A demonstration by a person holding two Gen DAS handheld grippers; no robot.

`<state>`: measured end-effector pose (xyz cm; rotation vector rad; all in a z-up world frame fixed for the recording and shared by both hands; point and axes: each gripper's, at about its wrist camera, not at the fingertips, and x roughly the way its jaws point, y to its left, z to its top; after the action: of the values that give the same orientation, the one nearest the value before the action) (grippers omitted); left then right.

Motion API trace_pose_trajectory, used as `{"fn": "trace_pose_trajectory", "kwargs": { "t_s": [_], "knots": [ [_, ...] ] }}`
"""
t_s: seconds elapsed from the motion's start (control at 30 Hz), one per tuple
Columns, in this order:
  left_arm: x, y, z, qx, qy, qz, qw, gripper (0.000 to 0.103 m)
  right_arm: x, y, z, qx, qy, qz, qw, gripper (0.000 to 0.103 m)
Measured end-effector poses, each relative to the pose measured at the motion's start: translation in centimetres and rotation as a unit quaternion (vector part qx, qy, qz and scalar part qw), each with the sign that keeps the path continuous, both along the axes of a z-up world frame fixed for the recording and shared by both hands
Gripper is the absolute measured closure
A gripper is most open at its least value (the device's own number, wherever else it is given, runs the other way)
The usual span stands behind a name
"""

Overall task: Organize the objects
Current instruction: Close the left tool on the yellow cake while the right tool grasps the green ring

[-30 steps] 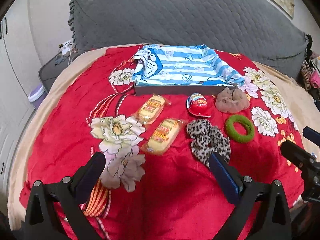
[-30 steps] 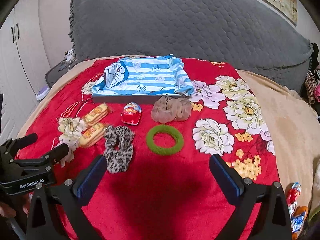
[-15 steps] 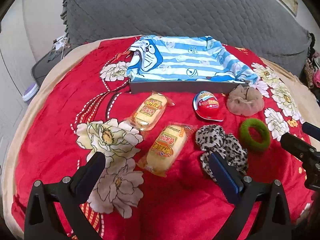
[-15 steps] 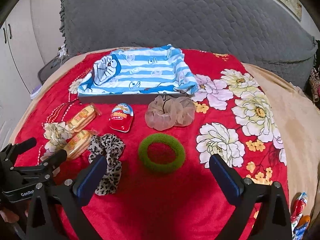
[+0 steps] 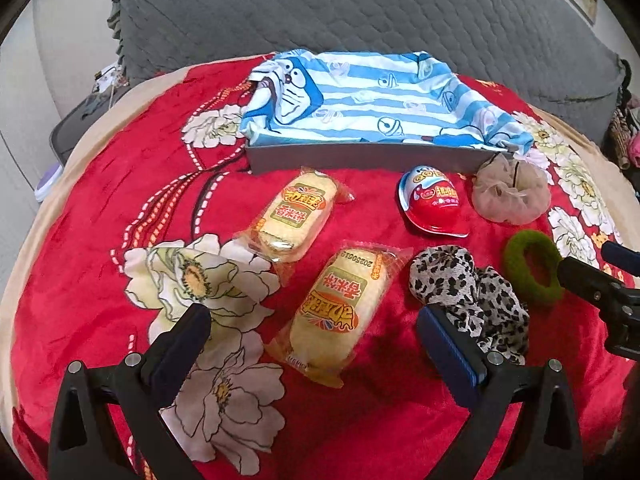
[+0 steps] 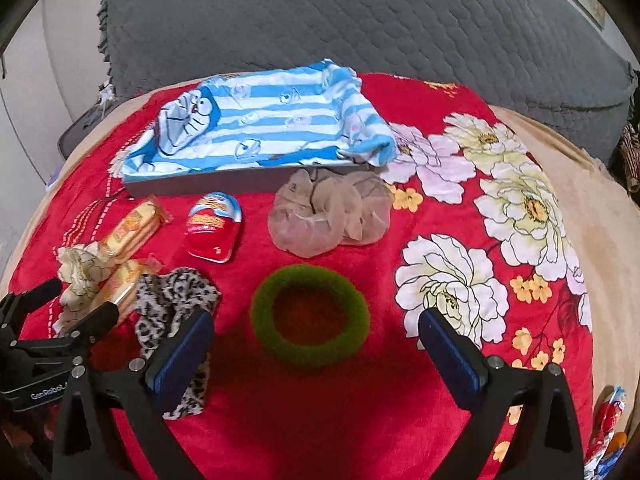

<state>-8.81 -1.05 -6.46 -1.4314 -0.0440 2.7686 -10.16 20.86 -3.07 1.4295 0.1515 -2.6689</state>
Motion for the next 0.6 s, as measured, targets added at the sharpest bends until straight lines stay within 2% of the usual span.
{"fn": "trace_pose_trajectory", "kwargs": {
  "t_s": [0.6],
  "knots": [
    [-0.9, -0.8, -2.1, 0.008, -0.013, 0.010, 0.9998, 0.000, -1.7, 0.0, -3.2, 0.023, -0.035, -0.005, 0.999, 0.000]
  ]
}}
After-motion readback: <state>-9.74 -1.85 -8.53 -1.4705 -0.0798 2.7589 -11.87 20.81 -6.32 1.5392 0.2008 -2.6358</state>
